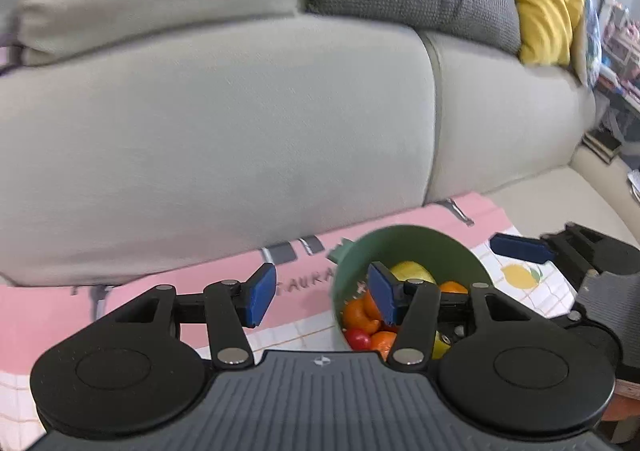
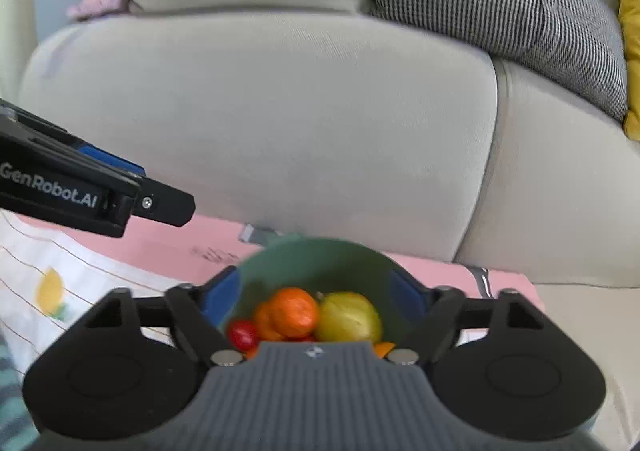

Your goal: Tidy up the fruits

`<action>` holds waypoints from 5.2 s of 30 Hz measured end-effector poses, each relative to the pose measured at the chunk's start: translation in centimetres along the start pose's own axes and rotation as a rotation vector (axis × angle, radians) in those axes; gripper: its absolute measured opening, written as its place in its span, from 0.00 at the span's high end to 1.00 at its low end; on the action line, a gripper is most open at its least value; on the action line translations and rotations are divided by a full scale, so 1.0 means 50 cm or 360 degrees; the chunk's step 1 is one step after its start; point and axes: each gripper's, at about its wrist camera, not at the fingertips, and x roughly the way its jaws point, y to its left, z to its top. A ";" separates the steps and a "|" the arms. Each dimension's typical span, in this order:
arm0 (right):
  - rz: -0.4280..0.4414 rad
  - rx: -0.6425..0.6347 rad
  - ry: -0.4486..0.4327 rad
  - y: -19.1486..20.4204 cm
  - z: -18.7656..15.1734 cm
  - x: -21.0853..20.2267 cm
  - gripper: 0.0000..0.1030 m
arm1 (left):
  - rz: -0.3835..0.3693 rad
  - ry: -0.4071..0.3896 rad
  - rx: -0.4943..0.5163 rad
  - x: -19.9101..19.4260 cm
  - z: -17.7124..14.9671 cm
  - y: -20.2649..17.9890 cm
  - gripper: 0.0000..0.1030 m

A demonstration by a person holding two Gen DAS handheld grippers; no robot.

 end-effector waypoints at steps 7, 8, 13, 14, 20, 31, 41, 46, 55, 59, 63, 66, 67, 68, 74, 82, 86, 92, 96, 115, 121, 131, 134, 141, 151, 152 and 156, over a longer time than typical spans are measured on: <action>0.0096 0.0066 -0.0099 0.052 0.018 -0.090 0.09 | 0.0151 -0.0198 -0.0033 -0.102 -0.030 0.030 0.22; 0.0098 0.0081 -0.0097 0.061 0.017 -0.101 0.07 | 0.0173 -0.0245 -0.0033 -0.118 -0.037 0.031 0.20; 0.0141 0.0140 -0.0059 0.093 0.006 -0.141 0.07 | 0.0152 -0.0371 -0.0090 -0.183 -0.061 0.037 0.13; 0.0144 0.0142 -0.0062 0.100 0.002 -0.151 0.07 | 0.0153 -0.0379 -0.0105 -0.191 -0.065 0.039 0.13; 0.0068 0.0168 -0.0116 0.130 -0.030 -0.204 0.07 | 0.0168 -0.0390 -0.0130 -0.228 -0.100 0.040 0.05; -0.0079 0.0188 -0.0193 0.164 -0.100 -0.260 0.04 | 0.0320 -0.0385 0.0023 -0.259 -0.196 -0.007 0.05; -0.0250 0.0156 -0.0246 0.212 -0.175 -0.267 0.04 | 0.0331 -0.0220 0.0065 -0.243 -0.270 -0.014 0.05; -0.0255 0.0161 -0.0181 0.222 -0.197 -0.256 0.04 | 0.0350 -0.0191 0.0018 -0.231 -0.298 -0.011 0.05; -0.0277 0.0175 -0.0111 0.225 -0.218 -0.248 0.04 | 0.0402 -0.0095 -0.0079 -0.214 -0.325 0.027 0.05; -0.0278 0.0178 -0.0104 0.227 -0.220 -0.247 0.04 | 0.0402 -0.0081 -0.0094 -0.213 -0.332 0.034 0.05; -0.0274 0.0149 -0.0095 0.236 -0.222 -0.244 0.04 | 0.0397 -0.0074 -0.0101 -0.212 -0.335 0.036 0.05; -0.0270 0.0132 -0.0096 0.240 -0.223 -0.243 0.04 | 0.0397 -0.0072 -0.0102 -0.212 -0.336 0.036 0.05; -0.0267 0.0129 -0.0095 0.238 -0.223 -0.243 0.04 | 0.0397 -0.0071 -0.0102 -0.212 -0.336 0.036 0.05; -0.0266 0.0127 -0.0094 0.238 -0.223 -0.243 0.04 | 0.0397 -0.0069 -0.0103 -0.212 -0.336 0.036 0.05; -0.0269 0.0132 -0.0100 0.238 -0.223 -0.244 0.04 | 0.0394 -0.0066 -0.0103 -0.211 -0.338 0.036 0.05; -0.0263 0.0125 -0.0107 0.241 -0.224 -0.246 0.04 | 0.0398 -0.0063 -0.0101 -0.212 -0.337 0.035 0.05; -0.0259 0.0127 -0.0103 0.240 -0.224 -0.246 0.04 | 0.0397 -0.0064 -0.0102 -0.212 -0.337 0.035 0.05; -0.0255 0.0121 -0.0106 0.242 -0.224 -0.247 0.04 | 0.0395 -0.0063 -0.0101 -0.213 -0.337 0.036 0.05; -0.0251 0.0117 -0.0105 0.244 -0.225 -0.248 0.04 | 0.0396 -0.0064 -0.0103 -0.214 -0.337 0.035 0.05; -0.0247 0.0112 -0.0104 0.245 -0.224 -0.249 0.04 | 0.0391 -0.0054 -0.0105 -0.214 -0.339 0.036 0.05; -0.0246 0.0116 -0.0100 0.249 -0.227 -0.249 0.04 | 0.0389 -0.0055 -0.0105 -0.214 -0.338 0.037 0.05; -0.0247 0.0123 -0.0089 0.250 -0.227 -0.248 0.04 | 0.0385 -0.0054 -0.0107 -0.213 -0.340 0.039 0.05; -0.0246 0.0122 -0.0084 0.251 -0.229 -0.248 0.04 | 0.0385 -0.0054 -0.0108 -0.213 -0.340 0.039 0.05; -0.0238 0.0124 -0.0066 0.248 -0.229 -0.244 0.04 | 0.0387 -0.0066 -0.0122 -0.217 -0.342 0.041 0.05; -0.0236 0.0126 -0.0062 0.248 -0.229 -0.244 0.04 | 0.0391 -0.0077 -0.0111 -0.222 -0.340 0.040 0.07; -0.0236 0.0126 -0.0061 0.248 -0.229 -0.245 0.04 | 0.0392 -0.0080 -0.0110 -0.223 -0.339 0.040 0.07; -0.0235 0.0126 -0.0058 0.248 -0.230 -0.244 0.04 | 0.0386 -0.0098 -0.0113 -0.226 -0.340 0.039 0.07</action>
